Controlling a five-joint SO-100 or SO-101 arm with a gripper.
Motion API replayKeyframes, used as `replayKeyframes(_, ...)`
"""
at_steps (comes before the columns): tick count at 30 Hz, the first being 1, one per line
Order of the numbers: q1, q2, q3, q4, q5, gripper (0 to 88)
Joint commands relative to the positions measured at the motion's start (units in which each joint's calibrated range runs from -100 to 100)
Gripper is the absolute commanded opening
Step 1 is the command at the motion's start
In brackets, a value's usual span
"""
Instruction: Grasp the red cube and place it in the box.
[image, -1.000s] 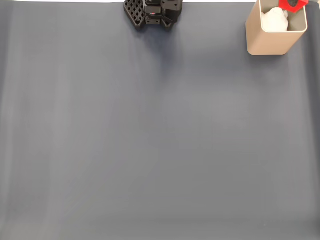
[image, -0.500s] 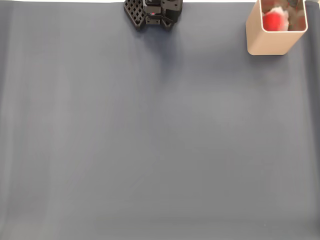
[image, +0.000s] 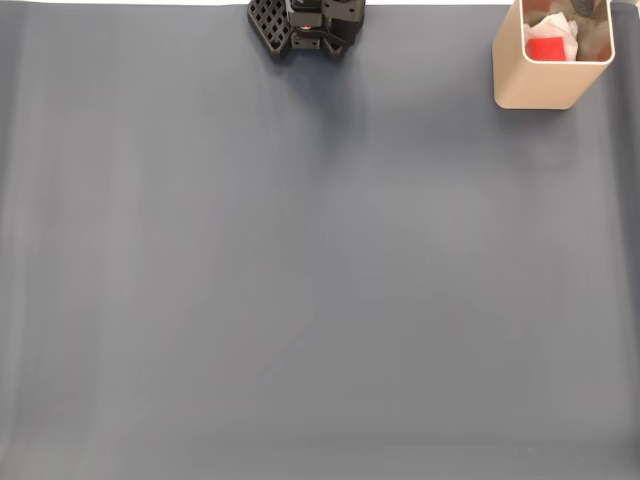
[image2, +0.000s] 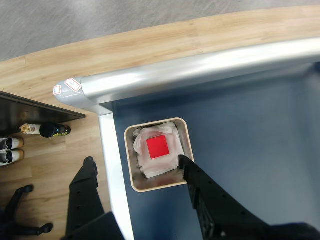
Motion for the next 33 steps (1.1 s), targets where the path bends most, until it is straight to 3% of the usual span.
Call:
replayKeyframes(1, 0.55, -2.07, -0.22, -0.67, 0.44, 37.9)
replayKeyframes(17, 0.62, -2.15, -0.22, -1.0, 0.54, 37.6)
replayKeyframes(22, 0.97, -2.24, -0.31, -1.16, 0.73, 33.9)
replayKeyframes(33, 5.02, -3.54, -0.77, -1.08, 0.49, 6.9)
